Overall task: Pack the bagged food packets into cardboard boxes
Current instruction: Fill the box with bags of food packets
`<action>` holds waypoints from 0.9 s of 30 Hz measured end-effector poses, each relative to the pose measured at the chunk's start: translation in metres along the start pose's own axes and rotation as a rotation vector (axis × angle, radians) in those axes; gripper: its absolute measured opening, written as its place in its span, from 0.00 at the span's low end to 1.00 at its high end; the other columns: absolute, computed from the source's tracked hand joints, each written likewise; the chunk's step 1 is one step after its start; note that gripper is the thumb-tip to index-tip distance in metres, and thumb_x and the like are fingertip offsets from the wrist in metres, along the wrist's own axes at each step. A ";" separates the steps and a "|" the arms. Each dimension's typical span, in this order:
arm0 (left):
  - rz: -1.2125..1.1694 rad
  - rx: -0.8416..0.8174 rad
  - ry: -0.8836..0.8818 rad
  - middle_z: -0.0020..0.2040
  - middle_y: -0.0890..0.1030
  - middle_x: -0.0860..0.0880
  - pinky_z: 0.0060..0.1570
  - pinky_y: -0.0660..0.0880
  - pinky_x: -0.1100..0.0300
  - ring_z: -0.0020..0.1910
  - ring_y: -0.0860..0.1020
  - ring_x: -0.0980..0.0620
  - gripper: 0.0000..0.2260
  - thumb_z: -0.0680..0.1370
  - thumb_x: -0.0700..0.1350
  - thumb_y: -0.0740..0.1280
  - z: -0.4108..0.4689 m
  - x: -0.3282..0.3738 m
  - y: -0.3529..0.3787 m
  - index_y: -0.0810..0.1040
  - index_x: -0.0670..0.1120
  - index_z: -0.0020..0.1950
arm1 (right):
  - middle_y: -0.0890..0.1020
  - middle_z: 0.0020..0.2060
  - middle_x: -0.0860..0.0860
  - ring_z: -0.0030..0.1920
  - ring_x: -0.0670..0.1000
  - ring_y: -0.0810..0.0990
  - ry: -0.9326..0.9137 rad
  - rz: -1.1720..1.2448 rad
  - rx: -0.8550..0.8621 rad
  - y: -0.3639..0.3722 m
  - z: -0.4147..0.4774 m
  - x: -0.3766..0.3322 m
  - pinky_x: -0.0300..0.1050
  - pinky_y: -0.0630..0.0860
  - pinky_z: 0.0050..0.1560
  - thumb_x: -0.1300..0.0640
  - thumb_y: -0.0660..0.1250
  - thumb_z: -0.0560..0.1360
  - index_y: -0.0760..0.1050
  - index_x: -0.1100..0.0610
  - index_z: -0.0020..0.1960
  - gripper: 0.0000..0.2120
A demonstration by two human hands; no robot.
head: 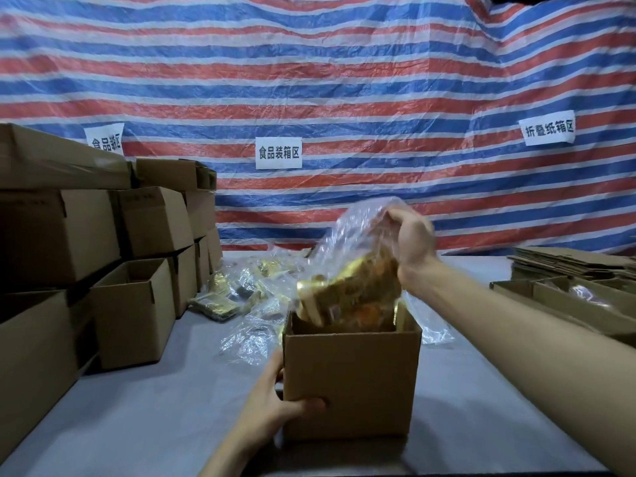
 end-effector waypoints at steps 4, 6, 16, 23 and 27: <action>0.006 -0.003 0.007 0.56 0.84 0.58 0.46 0.77 0.68 0.55 0.82 0.59 0.40 0.53 0.56 0.82 0.001 -0.001 0.000 0.76 0.59 0.65 | 0.84 0.40 0.56 0.45 0.55 0.81 0.014 -0.418 -0.293 0.013 -0.010 0.039 0.50 0.79 0.51 0.66 0.61 0.80 0.82 0.63 0.41 0.14; 0.002 -0.012 -0.001 0.56 0.84 0.58 0.46 0.78 0.68 0.55 0.82 0.59 0.41 0.54 0.55 0.82 0.002 -0.002 0.001 0.75 0.60 0.66 | 0.85 0.43 0.51 0.47 0.49 0.83 0.054 -0.726 -0.519 0.023 -0.021 0.061 0.39 0.80 0.45 0.63 0.64 0.81 0.84 0.57 0.44 0.12; 0.021 0.007 -0.004 0.56 0.85 0.54 0.48 0.77 0.66 0.54 0.82 0.55 0.41 0.54 0.54 0.81 0.003 -0.006 0.000 0.76 0.59 0.67 | 0.85 0.44 0.42 0.47 0.45 0.83 -0.054 -1.035 -0.776 0.033 -0.040 0.033 0.33 0.79 0.43 0.55 0.66 0.81 0.85 0.50 0.53 0.08; 0.041 0.001 0.007 0.56 0.85 0.56 0.47 0.77 0.68 0.54 0.82 0.57 0.40 0.55 0.56 0.80 0.002 -0.002 0.001 0.75 0.59 0.66 | 0.87 0.46 0.50 0.45 0.50 0.87 0.304 -0.901 -0.949 0.024 -0.054 0.041 0.39 0.82 0.39 0.58 0.59 0.85 0.80 0.56 0.53 0.11; 0.045 -0.010 0.002 0.57 0.84 0.56 0.48 0.76 0.69 0.55 0.81 0.57 0.40 0.55 0.56 0.80 0.001 -0.002 0.002 0.75 0.58 0.67 | 0.87 0.41 0.52 0.37 0.47 0.84 0.470 -0.833 -0.917 0.019 -0.056 0.053 0.37 0.78 0.32 0.67 0.54 0.83 0.80 0.60 0.50 0.15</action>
Point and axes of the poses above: each hand's wrist, its own z-axis towards the middle knuckle, its own y-axis out of the palm, x = y × z, the point moved 9 cm from there along z, towards the middle knuckle
